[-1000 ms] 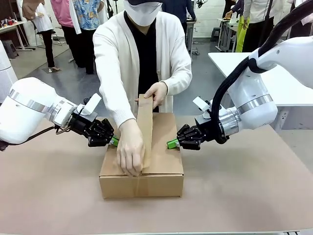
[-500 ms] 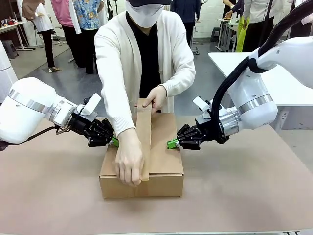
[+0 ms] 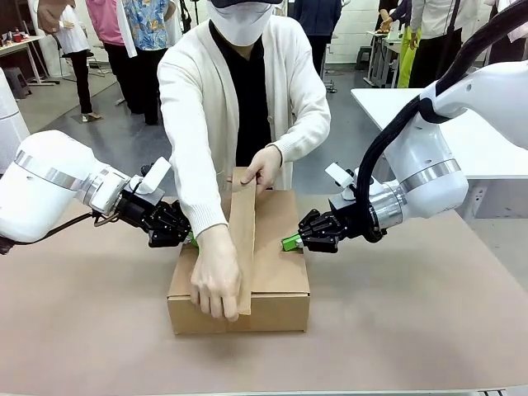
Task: Wrap the clocks to prevent damage.
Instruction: After the human seals the box with tape, release both hands from the side flaps of the Package Box.
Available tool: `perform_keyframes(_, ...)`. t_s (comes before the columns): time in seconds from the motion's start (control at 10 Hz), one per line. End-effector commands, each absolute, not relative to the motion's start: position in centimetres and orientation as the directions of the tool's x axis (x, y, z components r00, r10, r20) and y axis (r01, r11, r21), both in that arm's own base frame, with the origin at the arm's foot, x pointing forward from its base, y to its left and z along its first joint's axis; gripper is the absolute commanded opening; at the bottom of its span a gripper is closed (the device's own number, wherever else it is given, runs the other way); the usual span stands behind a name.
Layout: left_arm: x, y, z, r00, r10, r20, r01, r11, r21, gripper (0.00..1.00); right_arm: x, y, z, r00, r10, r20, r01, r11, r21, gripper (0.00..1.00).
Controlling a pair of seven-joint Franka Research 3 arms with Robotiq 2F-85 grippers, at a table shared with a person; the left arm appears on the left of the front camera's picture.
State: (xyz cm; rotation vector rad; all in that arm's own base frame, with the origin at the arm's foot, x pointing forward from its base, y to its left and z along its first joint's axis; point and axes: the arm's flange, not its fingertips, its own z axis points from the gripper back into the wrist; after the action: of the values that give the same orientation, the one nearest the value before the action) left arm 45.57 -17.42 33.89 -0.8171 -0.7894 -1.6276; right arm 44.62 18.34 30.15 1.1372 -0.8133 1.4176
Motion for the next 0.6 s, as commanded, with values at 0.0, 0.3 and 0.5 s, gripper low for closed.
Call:
perform_keyframes(0.0,45.51,-17.33,33.01,-0.162,-0.539,0.827,0.981,-0.176,0.077,0.00,44.57,18.44,29.71,0.058,0.328,0.943,-0.979,-0.165,0.118,0.01)
perform_keyframes(0.3,45.51,-17.33,33.01,-0.162,-0.539,0.827,0.981,-0.176,0.077,0.00,44.57,18.44,29.71,0.058,0.328,0.943,-0.979,-0.165,0.118,0.01)
perform_keyframes(0.5,45.51,-17.33,33.01,-0.162,-0.539,0.827,0.981,-0.176,0.077,0.00,44.57,18.44,29.71,0.058,0.328,0.943,-0.979,-0.165,0.118,0.01)
